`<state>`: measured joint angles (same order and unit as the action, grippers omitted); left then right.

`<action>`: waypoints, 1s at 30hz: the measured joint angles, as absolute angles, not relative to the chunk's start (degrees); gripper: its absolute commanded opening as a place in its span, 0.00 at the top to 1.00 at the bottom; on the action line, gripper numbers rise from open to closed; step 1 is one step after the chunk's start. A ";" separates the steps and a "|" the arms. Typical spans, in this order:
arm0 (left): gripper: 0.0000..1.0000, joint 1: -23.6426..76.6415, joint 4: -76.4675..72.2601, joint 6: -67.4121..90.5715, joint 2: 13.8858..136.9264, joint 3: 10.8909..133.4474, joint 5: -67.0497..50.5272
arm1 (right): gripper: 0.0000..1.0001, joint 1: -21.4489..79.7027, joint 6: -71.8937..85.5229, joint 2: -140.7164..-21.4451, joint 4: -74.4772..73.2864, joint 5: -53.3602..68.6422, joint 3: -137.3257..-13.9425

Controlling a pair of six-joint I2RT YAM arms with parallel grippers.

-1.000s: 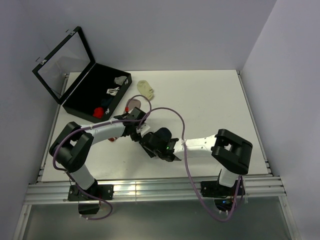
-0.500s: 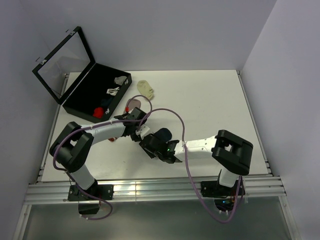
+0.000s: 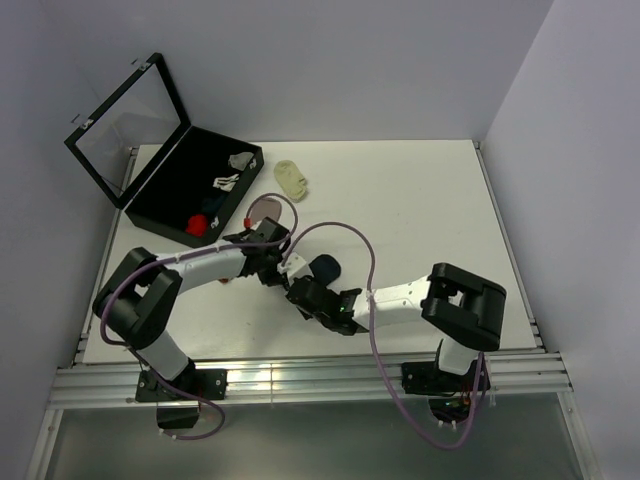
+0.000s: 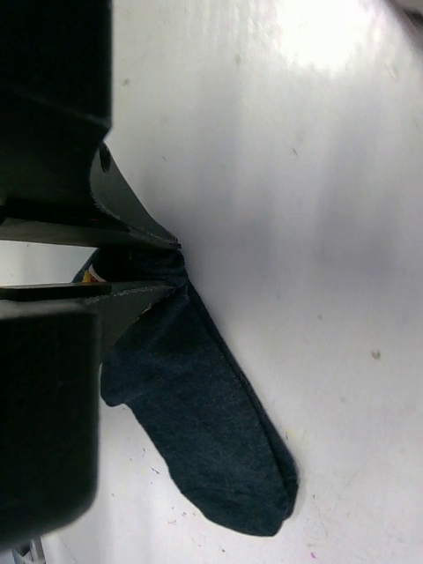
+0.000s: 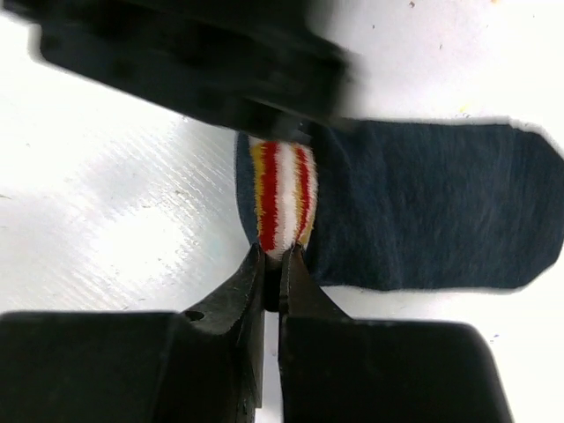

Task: Roll the socks
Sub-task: Roll the sock at the center of the board.

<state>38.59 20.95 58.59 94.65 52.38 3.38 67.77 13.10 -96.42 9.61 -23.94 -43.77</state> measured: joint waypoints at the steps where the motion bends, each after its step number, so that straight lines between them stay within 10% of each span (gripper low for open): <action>1: 0.78 38.30 20.71 59.46 93.95 51.53 3.27 | 1.00 67.44 13.93 -95.92 11.07 -23.29 -42.72; 10: 0.28 36.93 21.52 63.61 86.74 46.13 3.77 | 1.00 58.04 22.37 -91.92 24.77 -4.10 -33.15; 30: 0.30 37.67 12.69 63.64 79.44 40.07 1.02 | 1.00 35.33 46.17 -106.43 55.35 39.24 -24.75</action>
<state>37.67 12.69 63.64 79.44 40.07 1.02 35.33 46.17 -106.43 55.35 39.24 -24.75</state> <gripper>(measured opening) 0.710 0.055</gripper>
